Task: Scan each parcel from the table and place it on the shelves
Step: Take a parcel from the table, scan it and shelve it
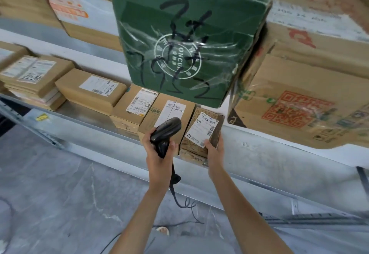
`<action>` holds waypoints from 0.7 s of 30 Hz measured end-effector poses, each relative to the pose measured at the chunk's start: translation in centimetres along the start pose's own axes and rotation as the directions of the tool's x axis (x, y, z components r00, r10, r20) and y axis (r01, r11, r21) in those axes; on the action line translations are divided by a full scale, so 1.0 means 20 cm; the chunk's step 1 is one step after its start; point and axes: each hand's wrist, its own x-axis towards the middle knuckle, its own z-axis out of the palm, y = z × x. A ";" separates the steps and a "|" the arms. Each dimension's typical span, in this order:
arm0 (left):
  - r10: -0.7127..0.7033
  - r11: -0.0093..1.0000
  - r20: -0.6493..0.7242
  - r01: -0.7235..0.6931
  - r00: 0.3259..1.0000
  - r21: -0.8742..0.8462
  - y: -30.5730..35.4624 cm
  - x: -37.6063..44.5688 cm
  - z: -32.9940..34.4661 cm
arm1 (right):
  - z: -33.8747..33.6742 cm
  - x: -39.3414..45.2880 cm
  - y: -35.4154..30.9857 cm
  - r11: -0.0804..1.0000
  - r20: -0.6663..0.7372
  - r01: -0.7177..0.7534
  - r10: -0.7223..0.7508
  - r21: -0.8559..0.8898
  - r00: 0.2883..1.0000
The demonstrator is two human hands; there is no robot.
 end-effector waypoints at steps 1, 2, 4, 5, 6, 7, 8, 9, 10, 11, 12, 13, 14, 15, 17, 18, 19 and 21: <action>-0.004 1.000 0.006 0.004 1.000 -0.002 0.01 0.00 -0.01 | 0.00 0.00 0.00 1.000 -0.003 0.000 0.000 0.002 1.000; -0.012 1.000 0.016 0.012 1.000 -0.009 0.01 0.00 -0.02 | 0.01 0.01 -0.01 1.000 -0.005 0.005 -0.005 0.001 1.000; -0.025 1.000 0.034 0.025 0.999 -0.018 0.01 0.00 -0.04 | 0.02 0.01 -0.01 1.000 -0.005 0.021 -0.021 -0.011 1.000; -0.026 1.000 0.041 0.027 0.999 -0.016 0.01 0.01 -0.04 | 0.02 0.01 -0.01 0.999 -0.008 0.028 -0.028 -0.022 1.000; -0.028 1.000 0.046 0.029 0.999 -0.012 0.02 0.01 -0.05 | 0.02 0.01 -0.01 0.999 -0.012 0.033 -0.034 -0.035 0.999; -0.028 1.000 0.052 0.029 0.998 -0.009 0.02 0.02 -0.06 | 0.02 0.01 -0.02 0.998 -0.014 0.039 -0.040 -0.047 0.999; -0.025 1.000 0.057 0.026 0.998 -0.006 0.03 0.02 -0.07 | 0.02 0.01 -0.02 0.997 -0.015 0.044 -0.045 -0.059 0.999; -0.022 1.000 0.062 0.022 0.998 -0.004 0.03 0.02 -0.08 | 0.02 0.01 -0.02 0.996 -0.012 0.048 -0.049 -0.071 0.999; -0.021 1.000 0.068 0.021 0.997 -0.004 0.04 0.03 -0.09 | 0.02 0.01 -0.02 0.995 -0.009 0.051 -0.052 -0.082 0.999; -0.022 1.000 0.077 0.022 0.997 -0.008 0.05 0.03 -0.10 | 0.02 0.01 -0.02 0.994 -0.007 0.051 -0.052 -0.094 0.999; -0.022 1.000 0.088 0.024 0.996 -0.011 0.05 0.03 -0.11 | 0.02 0.01 -0.02 0.992 -0.008 0.050 -0.051 -0.113 0.999; -0.021 1.000 0.101 0.022 0.995 -0.009 0.05 0.04 -0.13 | 0.02 0.01 -0.02 0.989 -0.012 0.051 -0.053 -0.142 0.999; -0.019 1.000 0.114 0.019 0.993 -0.001 0.06 0.04 -0.14 | 0.02 0.00 -0.03 0.981 -0.016 0.060 -0.064 -0.186 0.998; -0.019 1.000 0.131 0.017 0.991 0.010 0.06 0.04 -0.15 | 0.02 0.00 -0.03 0.964 -0.015 0.079 -0.085 -0.253 0.996; -0.027 0.999 0.176 0.022 0.984 0.031 0.04 0.05 -0.18 | 0.00 -0.01 -0.03 0.898 0.001 0.118 -0.130 -0.425 0.992; -0.032 0.999 0.199 0.025 0.980 0.034 0.04 0.05 -0.20 | -0.02 -0.01 -0.04 0.857 0.010 0.123 -0.137 -0.500 0.991; -0.038 0.999 0.220 0.031 0.975 0.036 0.03 0.06 -0.21 | -0.04 -0.01 -0.05 0.827 0.010 0.113 -0.129 -0.550 0.992; -0.046 0.998 0.255 0.034 0.966 0.049 0.00 0.08 -0.22 | -0.07 0.00 -0.07 0.805 -0.017 0.086 -0.119 -0.588 0.993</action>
